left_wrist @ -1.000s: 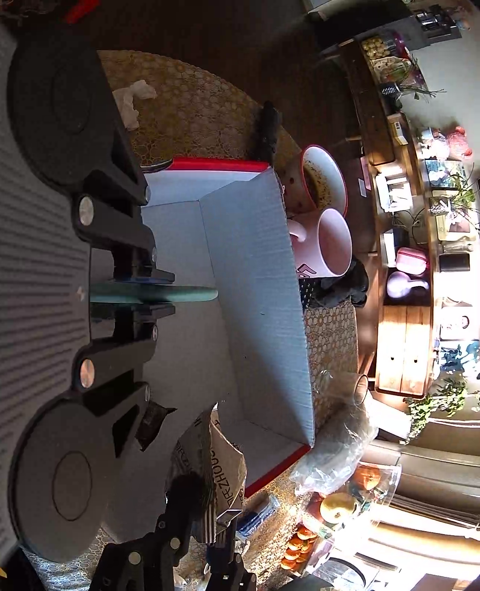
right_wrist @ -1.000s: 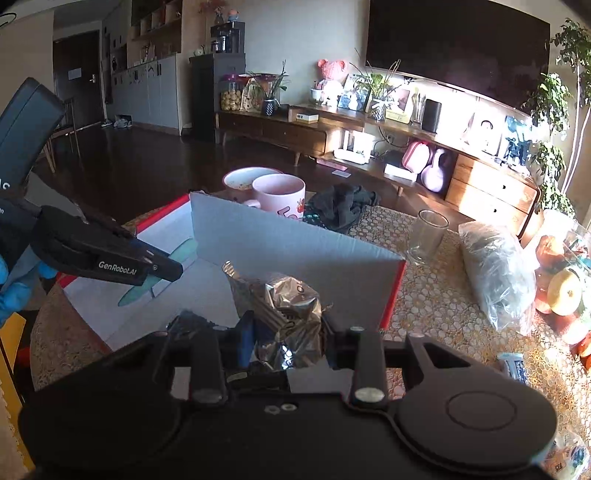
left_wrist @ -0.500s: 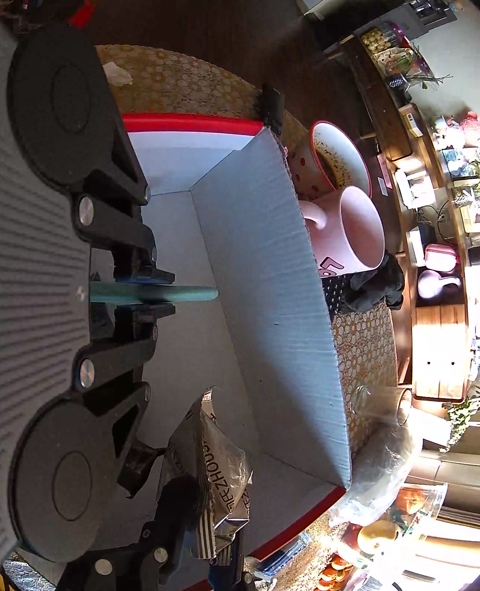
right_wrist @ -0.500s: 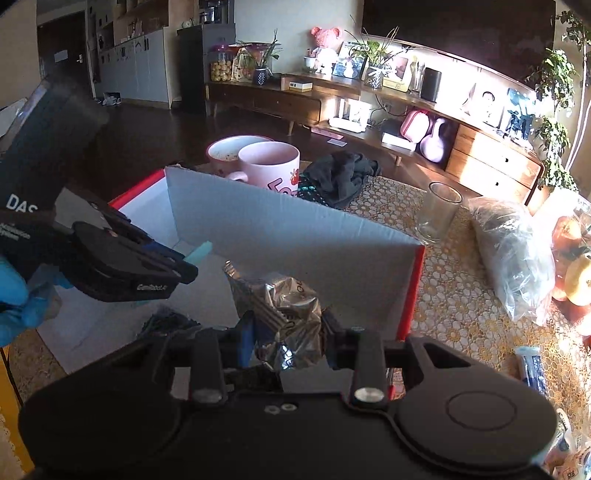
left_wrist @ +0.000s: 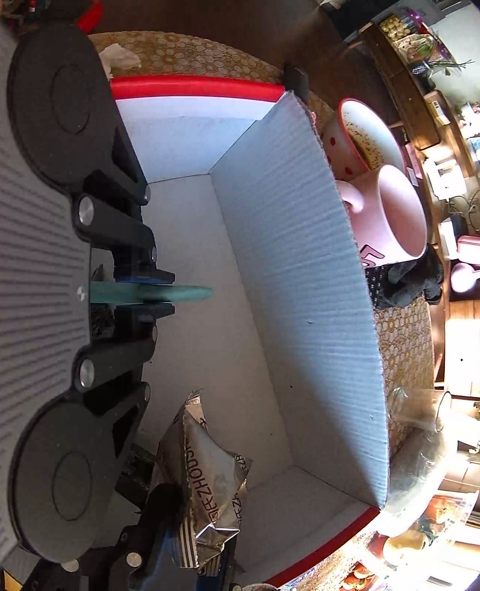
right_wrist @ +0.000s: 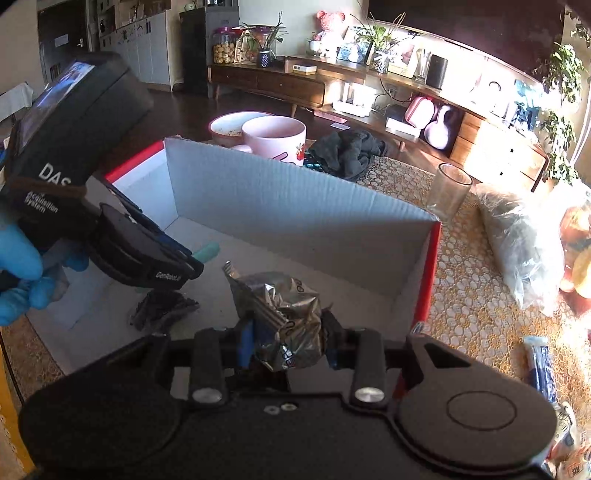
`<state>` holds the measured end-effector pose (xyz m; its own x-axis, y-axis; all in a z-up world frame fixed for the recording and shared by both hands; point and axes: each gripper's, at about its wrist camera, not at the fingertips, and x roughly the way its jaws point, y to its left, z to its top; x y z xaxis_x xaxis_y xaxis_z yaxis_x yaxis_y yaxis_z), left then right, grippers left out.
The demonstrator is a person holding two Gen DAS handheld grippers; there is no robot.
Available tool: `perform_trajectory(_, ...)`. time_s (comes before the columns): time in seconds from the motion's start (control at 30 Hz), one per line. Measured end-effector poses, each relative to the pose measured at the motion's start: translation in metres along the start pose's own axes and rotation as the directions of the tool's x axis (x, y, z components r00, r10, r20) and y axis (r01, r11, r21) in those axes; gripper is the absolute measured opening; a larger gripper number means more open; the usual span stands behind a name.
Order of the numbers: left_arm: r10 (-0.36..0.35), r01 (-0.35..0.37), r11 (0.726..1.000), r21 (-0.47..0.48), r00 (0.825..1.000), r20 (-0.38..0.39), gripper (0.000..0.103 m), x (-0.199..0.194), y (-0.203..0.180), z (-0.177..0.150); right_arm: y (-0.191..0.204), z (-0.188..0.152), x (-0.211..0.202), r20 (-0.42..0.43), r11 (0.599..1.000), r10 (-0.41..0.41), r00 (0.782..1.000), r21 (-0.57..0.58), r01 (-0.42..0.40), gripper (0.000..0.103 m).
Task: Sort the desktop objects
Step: 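Release the foil packet from the right tool into the box while the left tool releases the teal stick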
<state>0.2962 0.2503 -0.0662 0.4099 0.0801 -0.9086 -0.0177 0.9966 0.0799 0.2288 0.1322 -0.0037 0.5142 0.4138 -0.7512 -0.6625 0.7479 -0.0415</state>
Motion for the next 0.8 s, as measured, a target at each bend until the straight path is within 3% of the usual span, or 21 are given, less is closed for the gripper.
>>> perform_trajectory(0.17,0.000,-0.001,1.000,-0.013,1.000,-0.027,0.009,0.002,0.001,0.001,0.000,0.001,-0.002,0.006,1.000,0.013,1.000,0.006,-0.013,0.041)
perform_trajectory(0.37,-0.009,0.006,0.996,-0.084,0.999,-0.034,0.011,-0.003,0.006,0.000,-0.001,-0.002,-0.015,0.044,1.000,0.015,0.999,0.006,-0.016,0.058)
perform_trajectory(0.53,-0.021,0.019,0.995,-0.094,1.000,-0.016,0.016,-0.017,0.004,-0.003,-0.004,-0.005,-0.029,0.059,0.999,0.030,0.998,0.015,-0.031,0.060)
perform_trajectory(0.6,-0.031,0.030,0.994,-0.104,1.000,-0.008,0.026,-0.023,0.003,-0.006,-0.005,-0.006,-0.035,0.066,0.999,0.032,0.997,0.016,-0.033,0.061)
perform_trajectory(0.8,-0.030,0.033,0.992,-0.118,0.999,0.030,0.027,-0.042,0.002,-0.011,-0.008,-0.011,-0.051,0.084,0.999,0.030,0.996,0.025,-0.033,0.061)
